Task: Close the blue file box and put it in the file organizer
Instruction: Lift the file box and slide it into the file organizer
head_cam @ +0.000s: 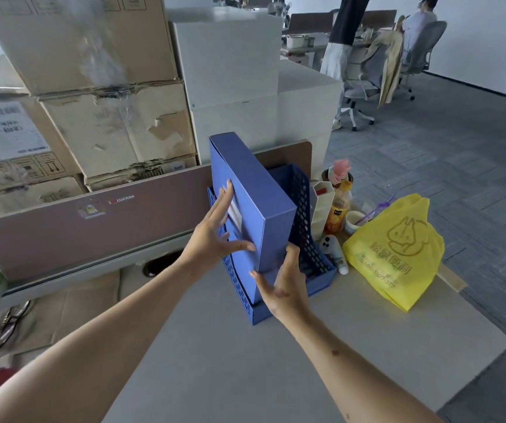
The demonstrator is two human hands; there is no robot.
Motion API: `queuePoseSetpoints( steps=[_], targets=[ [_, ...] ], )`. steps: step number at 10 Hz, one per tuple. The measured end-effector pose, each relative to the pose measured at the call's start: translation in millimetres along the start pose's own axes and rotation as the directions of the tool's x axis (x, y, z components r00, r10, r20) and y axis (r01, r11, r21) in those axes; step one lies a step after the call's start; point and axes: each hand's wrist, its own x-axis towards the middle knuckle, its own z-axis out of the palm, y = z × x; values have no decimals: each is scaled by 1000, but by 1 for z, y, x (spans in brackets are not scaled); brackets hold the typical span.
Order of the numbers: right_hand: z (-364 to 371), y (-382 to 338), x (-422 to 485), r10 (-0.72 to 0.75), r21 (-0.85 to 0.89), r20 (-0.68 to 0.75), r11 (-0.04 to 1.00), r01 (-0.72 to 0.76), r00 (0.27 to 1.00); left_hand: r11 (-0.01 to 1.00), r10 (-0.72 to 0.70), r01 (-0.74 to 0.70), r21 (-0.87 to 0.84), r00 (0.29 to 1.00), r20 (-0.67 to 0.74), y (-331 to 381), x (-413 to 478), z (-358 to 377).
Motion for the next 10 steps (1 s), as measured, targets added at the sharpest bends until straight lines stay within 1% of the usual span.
queuePoseSetpoints(
  steps=[3, 4, 5, 6, 7, 8, 9, 10],
  targets=[
    [25, 39, -16, 94, 37, 65, 995, -97, 993, 996, -66, 67, 54, 997, -31, -37, -19, 15],
    [30, 46, -18, 134, 30, 88, 990, -137, 987, 994, -102, 104, 39, 994, -48, -45, -24, 19],
    [32, 49, -20, 165, -6, 94, 986, -165, 982, 990, -109, 114, 84, 993, -52, -48, -26, 20],
    [34, 48, -20, 163, -26, 90, 987, -161, 982, 985, -97, 103, 136, 994, -53, -46, -29, 21],
    [30, 46, -18, 161, -39, 107, 987, -158, 981, 986, -106, 114, 122, 992, -66, -43, -31, 24],
    [17, 38, -13, 156, -140, 181, 981, -131, 971, 980, -137, 147, 136, 987, -83, -38, -37, 27],
    [-10, 27, -3, 272, -183, 345, 958, -220, 898, 965, -154, 166, 201, 985, -75, -28, -47, 26],
    [-51, 4, -1, 202, -98, 377, 979, -178, 904, 938, -210, 234, 255, 971, -116, -18, -61, 22]
  ],
)
